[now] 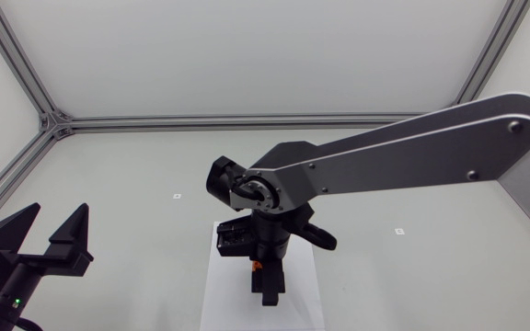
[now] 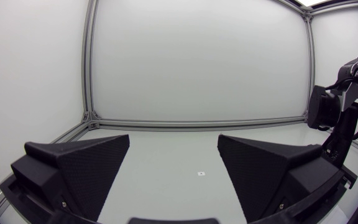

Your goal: Pick up the orange 2x2 brick with the right arm and stack it on top of the green 2x2 brick in the center

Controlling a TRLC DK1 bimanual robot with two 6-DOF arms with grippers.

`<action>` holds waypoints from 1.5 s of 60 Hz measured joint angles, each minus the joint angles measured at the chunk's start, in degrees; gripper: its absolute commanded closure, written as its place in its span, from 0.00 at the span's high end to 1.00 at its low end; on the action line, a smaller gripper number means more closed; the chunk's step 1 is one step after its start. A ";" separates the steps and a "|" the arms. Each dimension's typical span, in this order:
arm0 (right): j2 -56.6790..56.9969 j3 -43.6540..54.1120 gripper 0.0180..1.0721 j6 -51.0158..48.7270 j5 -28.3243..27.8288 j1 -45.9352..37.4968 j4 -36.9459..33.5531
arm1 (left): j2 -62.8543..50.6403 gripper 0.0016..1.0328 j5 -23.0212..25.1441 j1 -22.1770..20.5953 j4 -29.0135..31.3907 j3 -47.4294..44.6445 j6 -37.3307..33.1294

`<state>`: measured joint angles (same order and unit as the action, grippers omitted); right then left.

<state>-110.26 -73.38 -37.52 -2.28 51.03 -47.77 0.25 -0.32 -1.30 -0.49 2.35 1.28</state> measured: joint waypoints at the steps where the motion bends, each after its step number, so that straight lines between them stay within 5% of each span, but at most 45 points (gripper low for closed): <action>1: 0.09 0.00 0.73 0.00 0.00 -0.07 0.00 | 0.00 0.96 0.00 0.00 0.00 0.00 0.00; 7: 1.07 0.00 0.83 0.00 0.17 -0.20 0.00 | 0.00 0.96 0.00 0.02 0.00 0.00 0.00; 25: 7.43 0.35 0.86 0.94 0.22 -0.50 -1.44 | 0.00 0.96 -0.02 0.02 0.00 0.00 0.00; 32: 11.85 0.76 0.96 1.31 0.42 -0.52 -2.95 | 0.00 0.96 0.00 0.00 0.00 0.00 -0.02; 54: 28.74 8.02 0.96 3.98 1.07 -4.90 -6.14 | 0.00 0.96 0.00 0.00 0.00 0.00 -0.02; 69: 44.13 18.56 0.96 5.40 3.67 -12.46 -6.01 | 0.00 0.96 0.00 0.02 0.00 0.00 -0.02; 90: 62.36 26.95 0.96 7.15 3.72 -35.10 -3.02 | 0.00 0.96 0.00 0.00 0.00 0.00 0.00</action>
<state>-47.90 -46.44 -30.37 1.43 15.92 -50.78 0.25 -0.32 -1.30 -0.49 2.35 1.28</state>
